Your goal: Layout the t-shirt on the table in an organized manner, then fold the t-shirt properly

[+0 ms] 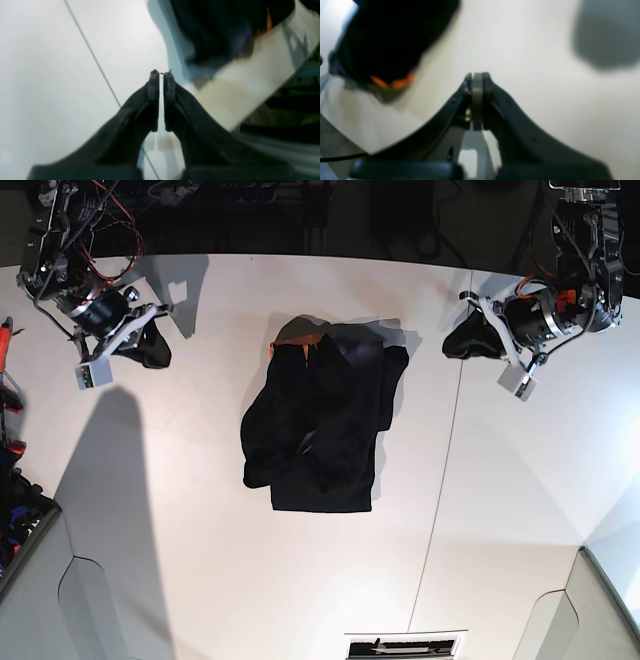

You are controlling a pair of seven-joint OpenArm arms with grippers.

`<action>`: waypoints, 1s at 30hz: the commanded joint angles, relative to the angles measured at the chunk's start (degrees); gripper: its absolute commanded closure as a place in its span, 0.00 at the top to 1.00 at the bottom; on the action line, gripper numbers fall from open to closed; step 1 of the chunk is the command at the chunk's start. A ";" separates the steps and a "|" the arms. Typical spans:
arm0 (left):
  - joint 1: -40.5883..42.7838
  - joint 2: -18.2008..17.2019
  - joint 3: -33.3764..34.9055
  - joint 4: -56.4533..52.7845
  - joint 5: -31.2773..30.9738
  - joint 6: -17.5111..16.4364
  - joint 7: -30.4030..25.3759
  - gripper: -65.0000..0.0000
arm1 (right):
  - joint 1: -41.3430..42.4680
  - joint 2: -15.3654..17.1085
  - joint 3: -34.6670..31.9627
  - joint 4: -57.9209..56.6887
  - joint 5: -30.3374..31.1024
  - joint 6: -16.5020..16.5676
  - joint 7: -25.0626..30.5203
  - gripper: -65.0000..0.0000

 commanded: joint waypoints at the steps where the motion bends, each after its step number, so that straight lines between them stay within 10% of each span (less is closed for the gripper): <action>1: 1.95 -1.07 -0.35 1.42 -1.22 -0.56 -0.63 0.06 | -1.38 1.07 0.94 1.51 2.01 0.42 0.92 0.00; 19: 29.49 -1.05 -0.33 3.02 8.55 -0.56 -2.12 0.06 | -30.29 1.11 3.72 9.92 6.14 0.42 -1.51 0.00; 30: 31.41 -1.03 -0.28 -5.90 15.63 -0.56 -12.39 0.06 | -31.61 3.89 -0.20 -4.39 4.74 0.15 1.77 0.00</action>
